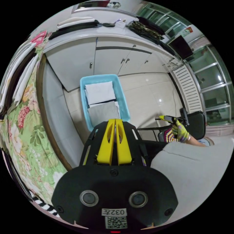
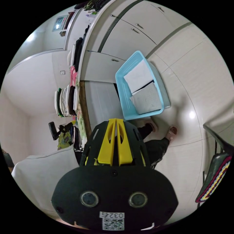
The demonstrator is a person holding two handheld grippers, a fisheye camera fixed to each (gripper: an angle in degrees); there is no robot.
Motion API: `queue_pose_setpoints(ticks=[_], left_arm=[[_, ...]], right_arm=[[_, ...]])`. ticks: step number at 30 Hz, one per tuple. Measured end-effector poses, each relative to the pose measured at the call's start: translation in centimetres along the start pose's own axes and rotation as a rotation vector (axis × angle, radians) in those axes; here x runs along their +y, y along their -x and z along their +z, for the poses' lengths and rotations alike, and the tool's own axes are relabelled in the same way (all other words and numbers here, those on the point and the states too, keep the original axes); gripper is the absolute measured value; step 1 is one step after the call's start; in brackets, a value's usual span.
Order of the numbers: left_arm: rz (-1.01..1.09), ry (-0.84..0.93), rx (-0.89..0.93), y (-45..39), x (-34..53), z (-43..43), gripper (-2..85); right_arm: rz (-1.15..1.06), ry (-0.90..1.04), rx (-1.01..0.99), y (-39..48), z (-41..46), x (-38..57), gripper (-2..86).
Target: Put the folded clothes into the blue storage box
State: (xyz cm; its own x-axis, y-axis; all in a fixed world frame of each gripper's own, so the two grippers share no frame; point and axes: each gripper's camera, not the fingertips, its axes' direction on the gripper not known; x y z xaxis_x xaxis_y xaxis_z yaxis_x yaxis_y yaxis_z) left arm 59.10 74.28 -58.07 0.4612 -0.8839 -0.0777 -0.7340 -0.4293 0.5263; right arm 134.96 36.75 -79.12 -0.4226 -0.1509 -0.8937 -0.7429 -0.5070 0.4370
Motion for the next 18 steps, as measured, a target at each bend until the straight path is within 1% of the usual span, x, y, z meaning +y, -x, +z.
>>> queue_pose_setpoints(ticks=[1,2,3,5,8,9,10,11,12,13,14,16,18], left_arm=[[0.039,-0.019,0.064,0.2,0.8,-0.6,-0.9],[0.097,-0.061,0.187,0.4,1.8,-1.2,-0.9],[0.126,-0.076,0.261,0.6,2.3,-1.5,-0.9],[0.239,-0.059,0.523,1.0,4.1,-1.5,-0.9],[0.333,-0.032,0.648,1.6,5.7,-1.5,-0.9],[0.322,-0.053,0.635,2.0,5.8,-1.7,-0.9],[0.326,-0.137,0.62,3.3,5.9,-2.6,-0.9],[0.337,-0.19,0.678,5.1,5.6,-3.4,-0.9],[0.344,-0.205,0.739,6.0,5.2,-3.8,-0.9],[0.386,-0.234,0.873,7.5,4.5,-4.5,-0.9],[0.431,-0.244,0.918,8.5,3.9,-5.4,-0.9],[0.47,-0.278,0.858,9.7,3.6,-6.8,-0.9],[0.479,-0.269,0.88,10.9,2.9,-7.5,-0.9]], right_arm=[[-0.016,0.001,-0.011,0.9,0.6,0.1,-1.0],[-0.033,0.004,-0.022,1.9,1.3,0.2,-1.0],[-0.043,0.005,-0.029,2.4,1.6,0.3,-1.0],[-0.076,0.004,-0.052,4.4,3.1,0.5,-1.0],[-0.106,-0.012,-0.062,7.2,5.3,0.6,-1.0],[-0.113,-0.015,-0.061,7.8,5.7,0.6,-1.0],[-0.127,-0.022,-0.053,9.0,6.8,0.5,-1.0],[-0.135,-0.027,-0.04,10.4,7.9,0.4,-1.0],[-0.138,-0.031,-0.038,11.1,8.5,0.4,-1.0],[-0.147,-0.039,-0.042,12.7,9.6,0.3,-1.0],[-0.164,-0.038,-0.048,14.3,10.8,0.1,-1.0],[-0.2,-0.016,-0.047,17.1,12.8,-0.4,-1.0],[-0.255,0.003,-0.049,20.2,14.5,-0.6,-1.0]])
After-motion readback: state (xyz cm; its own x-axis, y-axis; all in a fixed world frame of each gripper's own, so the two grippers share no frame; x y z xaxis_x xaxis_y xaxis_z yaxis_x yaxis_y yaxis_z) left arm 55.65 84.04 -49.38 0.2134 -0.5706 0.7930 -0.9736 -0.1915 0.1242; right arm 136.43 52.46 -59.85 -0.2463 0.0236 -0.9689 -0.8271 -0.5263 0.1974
